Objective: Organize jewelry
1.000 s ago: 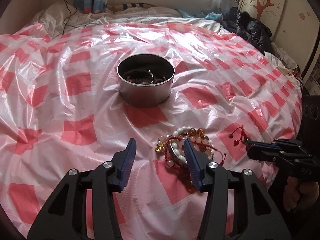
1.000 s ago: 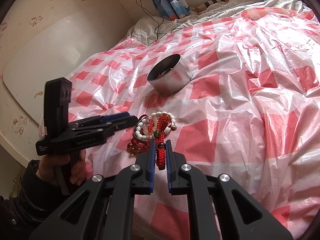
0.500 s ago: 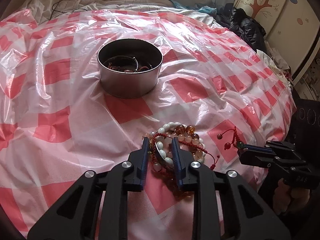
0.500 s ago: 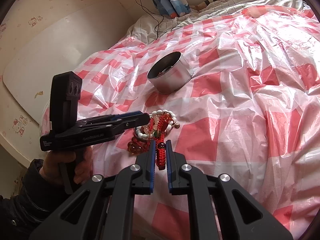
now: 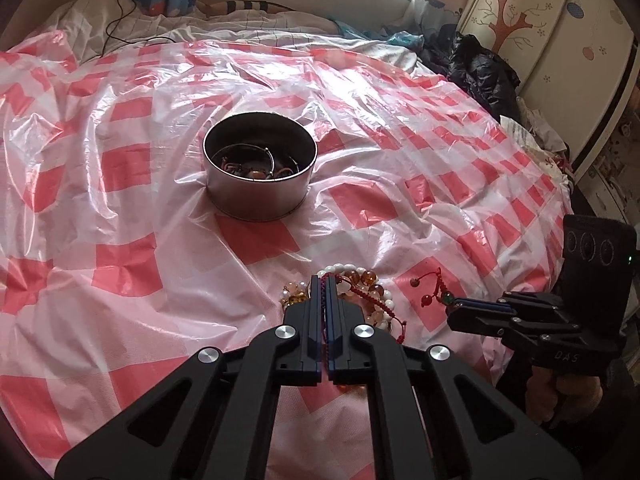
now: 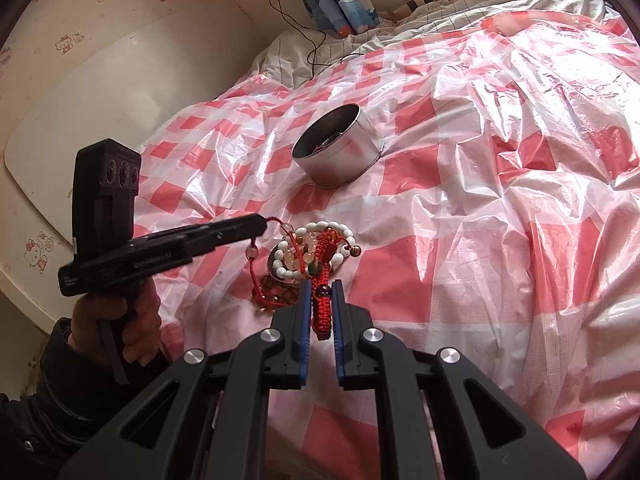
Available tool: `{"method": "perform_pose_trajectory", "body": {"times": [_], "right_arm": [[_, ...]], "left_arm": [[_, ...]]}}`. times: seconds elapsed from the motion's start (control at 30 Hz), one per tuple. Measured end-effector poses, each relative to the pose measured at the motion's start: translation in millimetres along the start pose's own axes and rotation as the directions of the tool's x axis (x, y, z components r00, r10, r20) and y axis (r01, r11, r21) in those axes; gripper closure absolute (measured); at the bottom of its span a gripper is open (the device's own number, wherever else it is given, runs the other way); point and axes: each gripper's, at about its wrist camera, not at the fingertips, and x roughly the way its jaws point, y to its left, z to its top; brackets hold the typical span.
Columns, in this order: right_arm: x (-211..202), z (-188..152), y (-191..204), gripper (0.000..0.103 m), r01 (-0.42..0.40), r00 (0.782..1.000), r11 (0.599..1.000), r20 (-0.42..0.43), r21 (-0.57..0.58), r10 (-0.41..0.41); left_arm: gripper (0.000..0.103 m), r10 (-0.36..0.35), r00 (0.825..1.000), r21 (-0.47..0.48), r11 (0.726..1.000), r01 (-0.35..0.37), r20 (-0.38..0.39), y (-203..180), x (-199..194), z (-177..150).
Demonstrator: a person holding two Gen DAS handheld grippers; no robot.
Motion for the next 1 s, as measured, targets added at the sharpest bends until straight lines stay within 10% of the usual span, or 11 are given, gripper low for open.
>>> {"method": "perform_pose_trajectory", "body": {"times": [1.0], "right_arm": [[12.5,-4.6,-0.9,0.092,0.217,0.976,0.974,0.043,-0.067,-0.214]], "left_arm": [[0.102,-0.016,0.992,0.007,1.0,0.016,0.127,-37.2,-18.3,30.0]]}}
